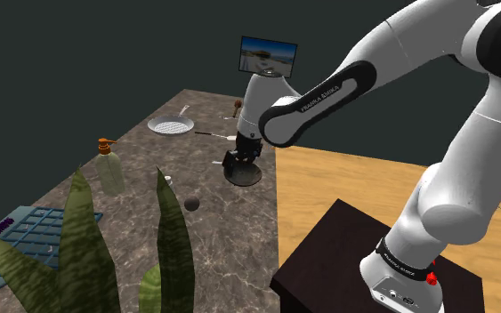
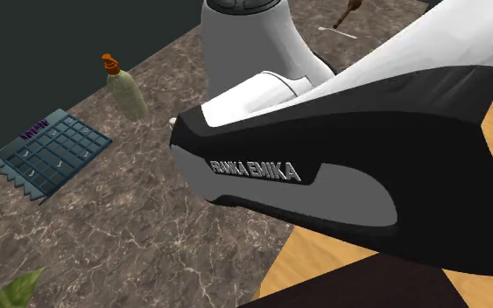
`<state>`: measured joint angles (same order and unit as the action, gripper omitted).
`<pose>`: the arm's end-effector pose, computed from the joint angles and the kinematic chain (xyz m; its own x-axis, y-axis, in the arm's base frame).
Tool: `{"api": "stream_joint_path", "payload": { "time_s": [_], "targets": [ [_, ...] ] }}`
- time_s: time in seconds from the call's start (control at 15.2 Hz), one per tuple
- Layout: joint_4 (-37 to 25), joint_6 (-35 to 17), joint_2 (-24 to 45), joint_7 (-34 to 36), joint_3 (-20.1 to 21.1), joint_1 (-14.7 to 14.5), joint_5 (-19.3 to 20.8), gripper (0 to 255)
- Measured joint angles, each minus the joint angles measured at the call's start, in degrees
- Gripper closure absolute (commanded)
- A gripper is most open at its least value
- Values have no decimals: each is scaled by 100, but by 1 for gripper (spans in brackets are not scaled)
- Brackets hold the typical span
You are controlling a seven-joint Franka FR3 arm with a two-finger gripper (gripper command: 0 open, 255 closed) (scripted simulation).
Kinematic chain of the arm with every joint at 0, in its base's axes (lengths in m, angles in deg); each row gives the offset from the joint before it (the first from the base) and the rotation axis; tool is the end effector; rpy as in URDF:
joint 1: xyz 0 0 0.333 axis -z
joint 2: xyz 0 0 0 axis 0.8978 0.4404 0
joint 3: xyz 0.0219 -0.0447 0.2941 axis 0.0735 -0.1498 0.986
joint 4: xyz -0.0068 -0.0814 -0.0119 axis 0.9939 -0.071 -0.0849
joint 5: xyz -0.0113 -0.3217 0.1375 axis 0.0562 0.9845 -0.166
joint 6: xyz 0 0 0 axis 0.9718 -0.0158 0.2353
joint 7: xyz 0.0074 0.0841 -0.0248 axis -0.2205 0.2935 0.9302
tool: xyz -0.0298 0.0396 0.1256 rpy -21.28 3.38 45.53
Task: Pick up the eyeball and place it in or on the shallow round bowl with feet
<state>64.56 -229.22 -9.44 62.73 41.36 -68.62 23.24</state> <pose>0.4674 0.1298 0.3204 0.9843 -0.0487 0.1697 -0.0476 -0.9988 -0.0107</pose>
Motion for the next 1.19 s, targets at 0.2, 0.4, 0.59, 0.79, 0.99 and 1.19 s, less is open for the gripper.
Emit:
{"api": "stream_joint_path", "payload": {
  "time_s": [0.2, 0.4, 0.59, 0.79, 0.99, 1.19],
  "targets": [
    [-401, -326, 710, 331, 3, -59, 370, 0],
    [-806, -551, 1325, 707, -49, -226, 733, 0],
    [-1398, -707, 2052, 971, -180, -403, 1043, 0],
    [-1895, -840, 2660, 1214, -315, -625, 1272, 0],
    [-2581, -882, 3352, 1370, -443, -834, 1419, 0],
    [-3078, -912, 3855, 1441, -523, -959, 1488, 0]
  ]
}}
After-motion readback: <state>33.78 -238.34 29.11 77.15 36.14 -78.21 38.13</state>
